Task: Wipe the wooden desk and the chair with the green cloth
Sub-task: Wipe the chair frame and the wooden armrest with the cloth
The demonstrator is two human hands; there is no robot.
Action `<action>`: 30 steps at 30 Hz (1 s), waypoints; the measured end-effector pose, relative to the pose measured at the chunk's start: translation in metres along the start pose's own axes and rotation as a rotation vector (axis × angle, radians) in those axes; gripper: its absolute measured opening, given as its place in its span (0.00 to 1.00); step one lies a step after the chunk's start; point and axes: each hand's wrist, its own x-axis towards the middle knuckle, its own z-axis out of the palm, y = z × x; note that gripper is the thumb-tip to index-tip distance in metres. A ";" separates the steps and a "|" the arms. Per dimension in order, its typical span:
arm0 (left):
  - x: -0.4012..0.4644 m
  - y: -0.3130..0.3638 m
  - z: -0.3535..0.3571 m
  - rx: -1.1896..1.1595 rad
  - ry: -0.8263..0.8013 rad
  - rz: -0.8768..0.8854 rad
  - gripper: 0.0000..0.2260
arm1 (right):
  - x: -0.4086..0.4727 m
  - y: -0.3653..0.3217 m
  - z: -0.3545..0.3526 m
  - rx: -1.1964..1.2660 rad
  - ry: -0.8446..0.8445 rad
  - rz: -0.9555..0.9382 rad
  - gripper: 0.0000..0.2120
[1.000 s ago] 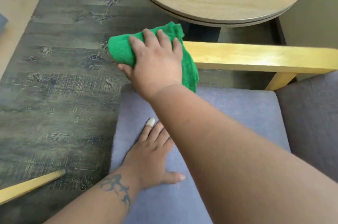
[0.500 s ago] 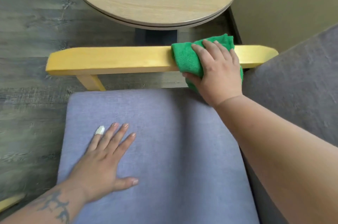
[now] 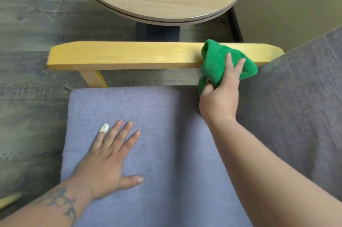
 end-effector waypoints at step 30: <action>-0.008 0.043 -0.147 -0.949 0.181 -0.411 0.27 | -0.110 -0.104 -0.030 -0.118 -0.618 -0.325 0.30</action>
